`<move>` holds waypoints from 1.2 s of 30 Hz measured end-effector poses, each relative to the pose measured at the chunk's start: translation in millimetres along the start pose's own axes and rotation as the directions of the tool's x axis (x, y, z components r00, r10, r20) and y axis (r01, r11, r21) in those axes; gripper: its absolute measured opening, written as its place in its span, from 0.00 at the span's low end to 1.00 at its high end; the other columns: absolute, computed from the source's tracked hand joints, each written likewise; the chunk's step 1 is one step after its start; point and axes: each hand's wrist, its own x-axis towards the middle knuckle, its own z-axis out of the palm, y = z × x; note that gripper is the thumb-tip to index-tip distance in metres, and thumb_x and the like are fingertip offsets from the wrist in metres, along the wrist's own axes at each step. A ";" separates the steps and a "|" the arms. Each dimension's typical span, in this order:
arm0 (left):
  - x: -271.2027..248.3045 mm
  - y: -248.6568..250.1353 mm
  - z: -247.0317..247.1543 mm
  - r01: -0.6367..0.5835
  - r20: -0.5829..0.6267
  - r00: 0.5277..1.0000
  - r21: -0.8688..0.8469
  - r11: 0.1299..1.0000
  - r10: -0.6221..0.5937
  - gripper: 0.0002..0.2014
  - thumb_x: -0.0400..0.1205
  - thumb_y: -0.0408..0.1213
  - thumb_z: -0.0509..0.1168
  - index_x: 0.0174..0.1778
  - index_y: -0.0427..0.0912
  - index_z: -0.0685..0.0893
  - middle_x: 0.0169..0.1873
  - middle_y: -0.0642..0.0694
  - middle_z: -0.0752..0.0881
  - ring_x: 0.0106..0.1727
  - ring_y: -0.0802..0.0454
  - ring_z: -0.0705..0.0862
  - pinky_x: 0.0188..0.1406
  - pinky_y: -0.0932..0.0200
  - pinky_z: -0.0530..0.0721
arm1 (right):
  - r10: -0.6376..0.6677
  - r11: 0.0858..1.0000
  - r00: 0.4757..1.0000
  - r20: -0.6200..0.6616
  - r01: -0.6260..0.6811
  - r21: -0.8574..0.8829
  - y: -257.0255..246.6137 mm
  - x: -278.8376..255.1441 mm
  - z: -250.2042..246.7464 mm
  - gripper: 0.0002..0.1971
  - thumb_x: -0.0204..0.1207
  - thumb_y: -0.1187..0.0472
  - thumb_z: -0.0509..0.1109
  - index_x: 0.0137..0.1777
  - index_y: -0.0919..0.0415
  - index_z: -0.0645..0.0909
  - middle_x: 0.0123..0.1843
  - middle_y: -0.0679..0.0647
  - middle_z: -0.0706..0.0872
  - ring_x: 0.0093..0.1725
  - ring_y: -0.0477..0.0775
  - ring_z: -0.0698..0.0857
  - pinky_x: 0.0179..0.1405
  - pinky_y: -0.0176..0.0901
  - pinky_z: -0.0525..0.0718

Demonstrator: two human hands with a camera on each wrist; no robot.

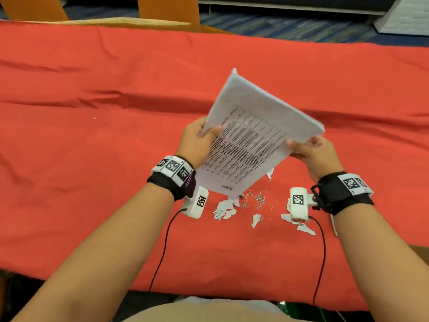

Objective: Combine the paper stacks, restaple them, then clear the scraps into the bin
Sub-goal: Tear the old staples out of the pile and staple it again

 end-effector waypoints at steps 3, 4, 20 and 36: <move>-6.3 4.9 2.4 0.019 -0.051 0.998 -0.150 0.989 -0.027 0.06 0.82 0.34 0.66 0.53 0.43 0.85 0.41 0.53 0.87 0.37 0.60 0.83 0.38 0.74 0.80 | 0.057 0.995 0.997 0.061 -0.061 0.081 6.6 -2.3 17.1 0.29 0.52 0.59 0.83 0.57 0.58 0.83 0.49 0.50 0.93 0.50 0.51 0.91 0.49 0.44 0.88; -8.6 3.9 4.0 0.025 -0.071 0.997 -0.191 0.981 -0.039 0.08 0.82 0.35 0.66 0.56 0.42 0.84 0.45 0.54 0.88 0.42 0.64 0.85 0.44 0.75 0.81 | 0.060 0.996 0.996 0.068 -0.064 0.059 8.1 -3.2 23.1 0.27 0.53 0.58 0.83 0.55 0.56 0.85 0.50 0.50 0.93 0.51 0.51 0.91 0.51 0.45 0.88; -33.8 -37.0 20.9 0.213 -0.180 0.929 -0.459 0.863 -0.325 0.16 0.83 0.31 0.63 0.67 0.43 0.76 0.62 0.44 0.85 0.65 0.48 0.83 0.69 0.49 0.78 | 0.158 0.987 0.987 0.015 -0.158 -0.033 46.5 -8.5 59.2 0.13 0.70 0.68 0.77 0.49 0.51 0.86 0.50 0.45 0.91 0.55 0.49 0.89 0.65 0.54 0.82; -33.7 -39.0 21.8 0.123 -0.214 0.944 -0.480 0.869 -0.252 0.18 0.84 0.23 0.50 0.52 0.52 0.77 0.47 0.50 0.84 0.45 0.62 0.84 0.47 0.70 0.82 | 0.178 0.983 0.984 0.005 -0.178 -0.040 47.3 -7.7 56.4 0.12 0.66 0.70 0.76 0.45 0.54 0.87 0.50 0.52 0.91 0.55 0.57 0.88 0.65 0.64 0.81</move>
